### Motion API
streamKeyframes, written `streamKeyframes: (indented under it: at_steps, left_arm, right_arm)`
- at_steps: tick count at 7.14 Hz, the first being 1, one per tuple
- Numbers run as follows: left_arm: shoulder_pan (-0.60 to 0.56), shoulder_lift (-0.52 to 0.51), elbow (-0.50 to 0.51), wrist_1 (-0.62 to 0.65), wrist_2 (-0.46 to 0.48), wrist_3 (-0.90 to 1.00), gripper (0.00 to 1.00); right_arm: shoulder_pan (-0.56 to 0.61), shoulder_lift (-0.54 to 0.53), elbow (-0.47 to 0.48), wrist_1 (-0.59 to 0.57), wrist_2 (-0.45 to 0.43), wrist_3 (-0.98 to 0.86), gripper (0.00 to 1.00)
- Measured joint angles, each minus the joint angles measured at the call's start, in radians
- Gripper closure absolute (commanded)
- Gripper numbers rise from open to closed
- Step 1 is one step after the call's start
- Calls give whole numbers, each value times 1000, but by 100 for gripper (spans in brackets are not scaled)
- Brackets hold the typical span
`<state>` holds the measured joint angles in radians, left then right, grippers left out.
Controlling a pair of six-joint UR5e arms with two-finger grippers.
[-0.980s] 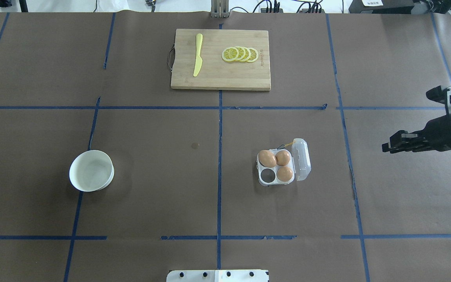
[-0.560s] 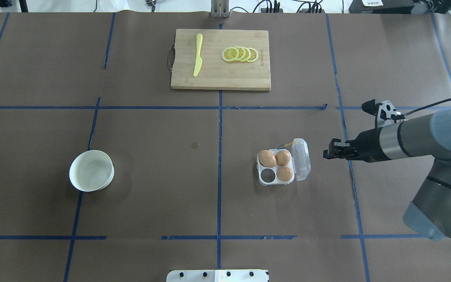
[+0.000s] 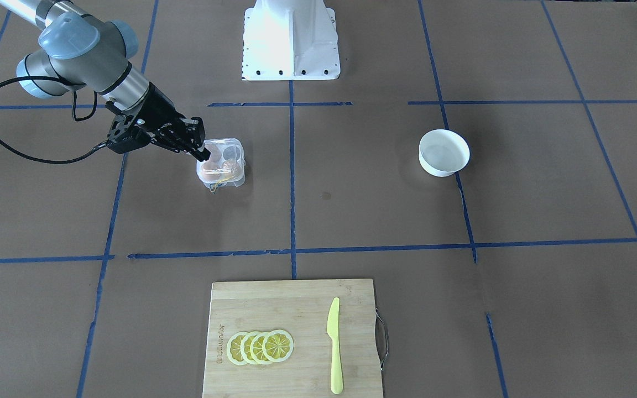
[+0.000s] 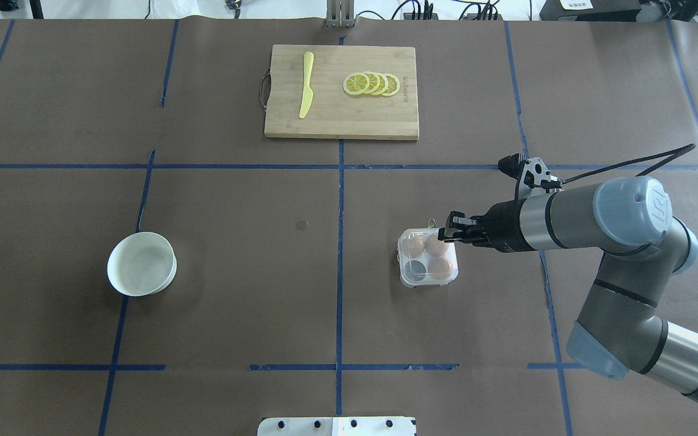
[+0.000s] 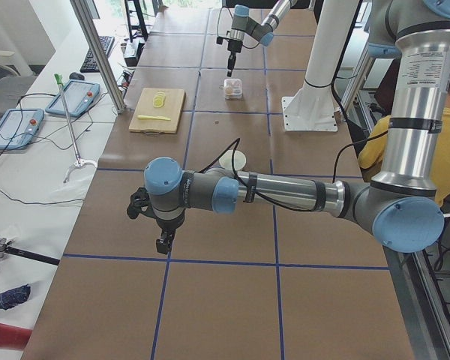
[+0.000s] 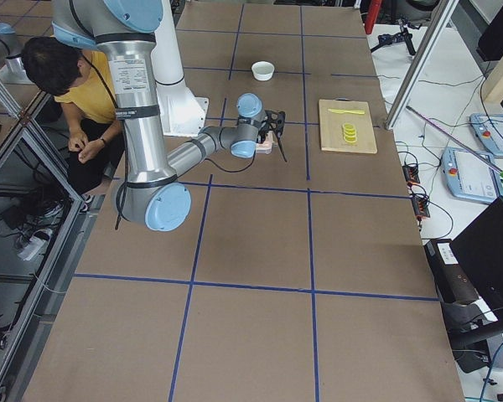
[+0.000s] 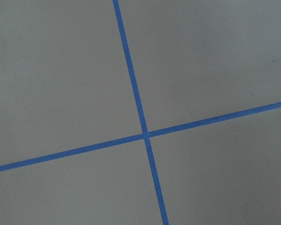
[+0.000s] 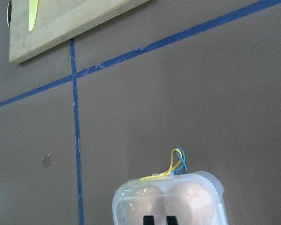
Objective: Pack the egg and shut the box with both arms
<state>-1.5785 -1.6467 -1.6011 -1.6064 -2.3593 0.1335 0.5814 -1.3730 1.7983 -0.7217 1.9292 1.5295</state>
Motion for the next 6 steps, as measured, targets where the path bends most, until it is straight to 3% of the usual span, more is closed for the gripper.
streamKeyframes:
  at_steps: [3, 6]
  left_arm:
    - [0, 3, 4, -1, 0, 0, 0]
    - [0, 5, 6, -1, 0, 0, 0]
  right_arm:
    - [84, -6, 22, -224, 49, -95, 79]
    - [259, -68, 46, -482, 121, -434, 76]
